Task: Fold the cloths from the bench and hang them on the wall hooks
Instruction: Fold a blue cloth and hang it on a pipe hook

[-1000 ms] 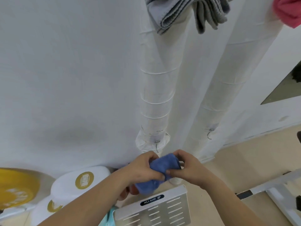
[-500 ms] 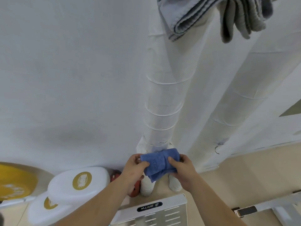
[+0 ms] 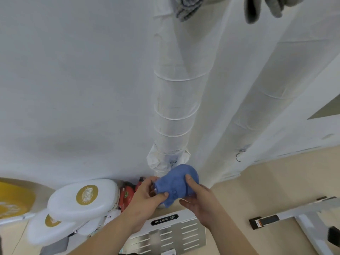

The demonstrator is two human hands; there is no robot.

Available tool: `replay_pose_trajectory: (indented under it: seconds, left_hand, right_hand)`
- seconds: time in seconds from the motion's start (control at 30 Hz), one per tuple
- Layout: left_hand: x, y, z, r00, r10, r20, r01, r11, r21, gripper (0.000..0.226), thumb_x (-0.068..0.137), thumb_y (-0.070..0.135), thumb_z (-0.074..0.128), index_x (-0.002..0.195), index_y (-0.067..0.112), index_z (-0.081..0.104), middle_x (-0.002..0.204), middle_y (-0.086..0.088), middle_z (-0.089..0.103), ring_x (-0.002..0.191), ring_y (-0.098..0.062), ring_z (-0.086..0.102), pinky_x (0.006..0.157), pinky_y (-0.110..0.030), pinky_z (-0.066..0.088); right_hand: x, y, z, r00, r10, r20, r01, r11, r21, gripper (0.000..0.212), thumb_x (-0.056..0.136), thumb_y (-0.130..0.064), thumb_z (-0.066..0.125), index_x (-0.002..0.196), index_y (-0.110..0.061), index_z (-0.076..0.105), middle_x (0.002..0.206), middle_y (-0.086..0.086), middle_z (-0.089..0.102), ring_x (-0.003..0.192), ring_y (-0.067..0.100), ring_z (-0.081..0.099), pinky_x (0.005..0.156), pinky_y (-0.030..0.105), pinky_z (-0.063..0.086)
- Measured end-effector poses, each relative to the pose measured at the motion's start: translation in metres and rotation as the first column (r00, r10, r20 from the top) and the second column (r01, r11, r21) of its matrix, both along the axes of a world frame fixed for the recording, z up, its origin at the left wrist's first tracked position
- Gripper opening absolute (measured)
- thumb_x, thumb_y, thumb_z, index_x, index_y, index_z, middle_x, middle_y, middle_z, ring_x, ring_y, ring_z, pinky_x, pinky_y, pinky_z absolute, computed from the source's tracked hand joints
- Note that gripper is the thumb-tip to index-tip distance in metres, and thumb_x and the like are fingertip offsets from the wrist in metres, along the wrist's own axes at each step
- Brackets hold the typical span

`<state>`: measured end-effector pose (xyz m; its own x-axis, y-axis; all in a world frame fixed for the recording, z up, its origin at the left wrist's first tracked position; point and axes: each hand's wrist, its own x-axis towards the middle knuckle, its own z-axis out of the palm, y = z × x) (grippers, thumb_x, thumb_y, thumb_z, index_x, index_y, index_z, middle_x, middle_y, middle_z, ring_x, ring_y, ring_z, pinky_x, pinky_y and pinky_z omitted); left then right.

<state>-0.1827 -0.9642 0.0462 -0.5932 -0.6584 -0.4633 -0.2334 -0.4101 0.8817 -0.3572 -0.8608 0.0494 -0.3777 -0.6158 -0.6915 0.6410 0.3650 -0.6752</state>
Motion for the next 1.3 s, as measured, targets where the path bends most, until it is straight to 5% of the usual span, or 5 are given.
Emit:
replay_pose_trajectory:
  seconds: [0.13,0.5,0.63,0.9,1.3]
  left_hand:
    - [0.01,0.025,0.004,0.984,-0.161,-0.08,0.161,0.987,-0.005,0.04,0.075,0.003,0.084,0.107,0.007,0.061,0.093,-0.003,0.072,0.084,-0.011,0.066,0.074,-0.022,0.053]
    - [0.017,0.019,0.046,0.896,-0.402,-0.187,0.415,0.909,0.031,0.092,0.073,0.0,0.087,0.146,0.037,0.045,0.131,0.005,0.069,0.116,-0.018,0.069,0.081,-0.037,0.063]
    - [0.024,0.029,0.066,0.876,-0.455,-0.16,0.455,0.89,-0.036,0.043,0.093,0.009,0.071,0.134,0.016,0.059,0.087,0.013,0.075,0.072,-0.001,0.07,0.062,-0.01,0.049]
    - [0.035,0.04,0.067,0.985,-0.173,0.003,0.17,0.967,-0.192,0.071,0.086,0.024,0.08,0.139,0.05,0.041,0.123,0.011,0.064,0.103,-0.005,0.068,0.067,-0.015,0.058]
    - [0.043,0.02,0.075,0.952,-0.287,-0.103,0.275,0.955,-0.115,0.03,0.087,0.001,0.076,0.113,0.015,0.074,0.103,-0.007,0.079,0.095,-0.018,0.075,0.078,-0.024,0.058]
  right_hand:
    - [0.007,0.019,0.02,0.989,-0.125,0.076,0.139,0.965,-0.223,0.039,0.089,-0.008,0.071,0.126,0.002,0.064,0.122,0.024,0.072,0.114,0.038,0.071,0.092,0.048,0.06]
    - [0.004,0.075,0.075,0.868,0.419,-0.267,-0.482,0.84,-0.248,0.032,0.068,0.01,0.07,0.082,-0.008,0.048,0.076,0.008,0.06,0.075,0.02,0.061,0.064,0.027,0.051]
    - [0.007,0.076,0.076,0.912,0.284,-0.297,-0.357,0.904,-0.233,0.031,0.071,0.003,0.08,0.084,-0.01,0.054,0.086,0.014,0.068,0.085,0.027,0.07,0.07,0.034,0.057]
    - [0.043,0.063,0.062,0.909,-0.042,-0.414,0.005,0.996,-0.09,0.053,0.079,-0.022,0.087,0.122,-0.027,0.056,0.112,0.004,0.073,0.101,0.026,0.075,0.082,0.041,0.064]
    - [0.043,0.046,0.081,0.294,0.144,-0.945,-0.465,0.885,-0.01,0.016,0.077,-0.019,0.087,0.087,-0.021,0.074,0.1,-0.006,0.064,0.1,0.012,0.065,0.086,0.017,0.048]
